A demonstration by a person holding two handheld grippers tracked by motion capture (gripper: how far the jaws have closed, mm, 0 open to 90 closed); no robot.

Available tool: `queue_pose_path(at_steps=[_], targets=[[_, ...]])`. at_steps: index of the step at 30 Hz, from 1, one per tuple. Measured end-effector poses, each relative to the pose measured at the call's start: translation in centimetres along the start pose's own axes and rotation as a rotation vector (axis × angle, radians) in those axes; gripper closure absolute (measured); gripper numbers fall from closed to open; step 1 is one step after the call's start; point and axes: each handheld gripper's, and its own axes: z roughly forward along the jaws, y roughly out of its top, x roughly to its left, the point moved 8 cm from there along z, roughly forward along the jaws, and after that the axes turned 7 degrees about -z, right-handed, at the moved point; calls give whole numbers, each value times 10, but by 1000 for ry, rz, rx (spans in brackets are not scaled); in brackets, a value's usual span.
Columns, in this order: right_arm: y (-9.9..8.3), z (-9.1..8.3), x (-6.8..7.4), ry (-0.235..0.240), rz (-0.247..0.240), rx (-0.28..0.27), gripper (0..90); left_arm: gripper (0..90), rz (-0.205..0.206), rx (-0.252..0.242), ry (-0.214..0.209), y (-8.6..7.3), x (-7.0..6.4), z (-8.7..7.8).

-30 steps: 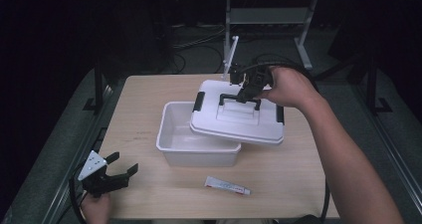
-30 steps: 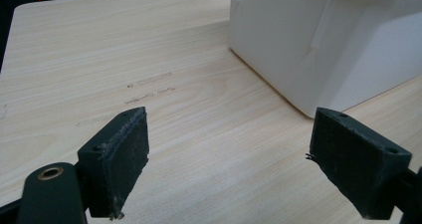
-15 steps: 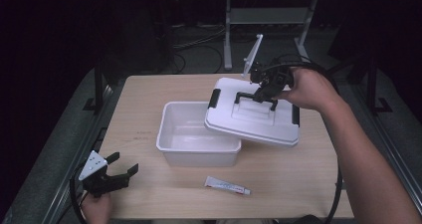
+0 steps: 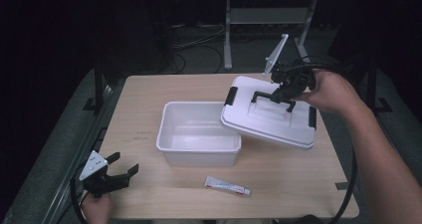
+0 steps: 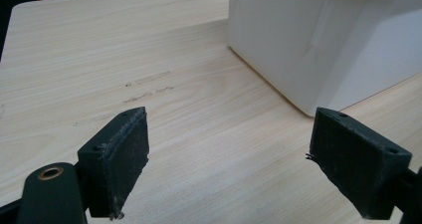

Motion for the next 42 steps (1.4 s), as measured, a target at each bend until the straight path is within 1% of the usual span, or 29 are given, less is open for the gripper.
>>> queue_pose_path(at_steps=[3, 8, 18, 26, 28, 31, 32, 36, 38, 39, 40, 41, 42], targets=[[-12, -3, -1, -4, 19, 1, 843, 151, 1, 1, 1, 0, 0, 0], [-25, -4, -1, -9, 42, -1, 843, 151, 3, 3, -1, 0, -1, 0], [-54, 2, 0, -3, 94, 6, 843, 150, 3, 4, 1, 0, -1, 1], [-75, 13, 2, 8, 128, 18, 843, 150, 3, 3, 4, 0, -1, 1], [-81, 16, 3, 12, 143, 17, 843, 150, 4, 3, 3, 0, -2, 1], [-85, 19, 3, 14, 147, 15, 843, 150, 7, 3, 3, 0, -2, 1], [-89, 22, 4, 15, 155, 14, 843, 151, 7, 4, 3, 0, -2, 1], [-96, 32, 7, 27, 166, 18, 843, 150, 7, 6, 3, 0, -3, 1], [-97, 34, 8, 30, 166, 18, 843, 150, 7, 6, 4, 0, -3, 1], [-101, 41, 10, 36, 171, 22, 843, 150, 7, 5, 4, 0, -2, 1], [-101, 41, 10, 36, 171, 22, 843, 151, 7, 5, 4, 0, -2, 1], [-103, 47, 11, 46, 176, 26, 843, 150, 6, 5, 4, 0, -2, 1], [-104, 50, 12, 48, 177, 27, 843, 151, 4, 4, 4, 0, -2, 1]])
